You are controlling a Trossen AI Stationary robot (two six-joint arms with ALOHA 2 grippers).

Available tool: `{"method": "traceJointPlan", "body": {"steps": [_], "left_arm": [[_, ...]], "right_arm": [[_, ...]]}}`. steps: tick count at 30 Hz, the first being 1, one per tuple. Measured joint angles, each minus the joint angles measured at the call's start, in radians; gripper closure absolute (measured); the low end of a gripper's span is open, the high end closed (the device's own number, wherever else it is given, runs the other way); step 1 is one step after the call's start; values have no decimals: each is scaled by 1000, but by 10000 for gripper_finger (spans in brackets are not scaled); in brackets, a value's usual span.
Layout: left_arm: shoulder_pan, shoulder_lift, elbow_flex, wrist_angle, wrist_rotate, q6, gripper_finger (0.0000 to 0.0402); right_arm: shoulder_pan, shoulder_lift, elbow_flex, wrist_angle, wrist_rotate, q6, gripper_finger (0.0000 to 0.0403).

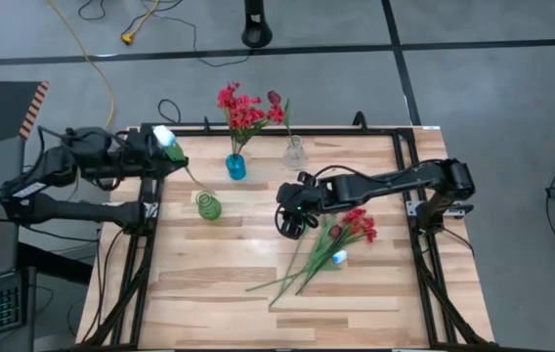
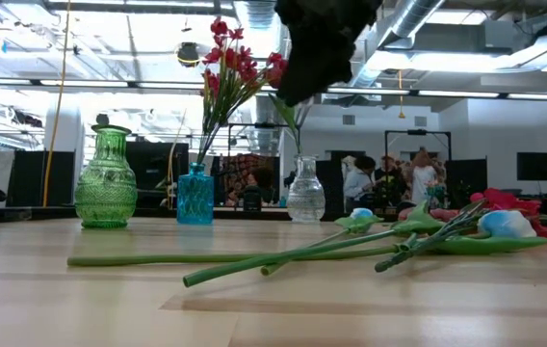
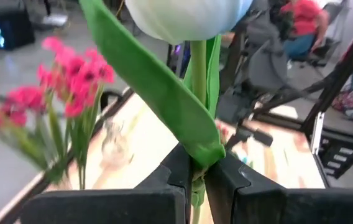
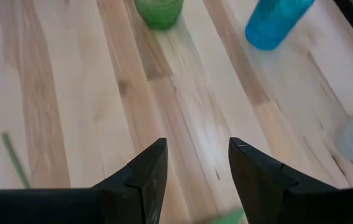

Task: Sort flowers into vase by color
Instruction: Put the top white tulip into the green vase

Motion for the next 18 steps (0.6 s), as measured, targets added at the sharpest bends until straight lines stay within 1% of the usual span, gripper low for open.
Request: {"method": "traceJointPlan", "body": {"steps": [2, 6, 11, 18], "left_arm": [[0, 0, 9, -54, -10, -19, 386], [0, -2, 9, -106, -16, -28, 386], [0, -2, 9, -132, -36, -15, 386], [0, -1, 0, -147, -91, 7, 386]], "right_arm": [[0, 7, 1, 0, 0, -1, 207], [0, 20, 1, 2, 0, 13, 207], [0, 24, 1, -1, 0, 16, 207], [0, 24, 1, -1, 0, 17, 207]]}}
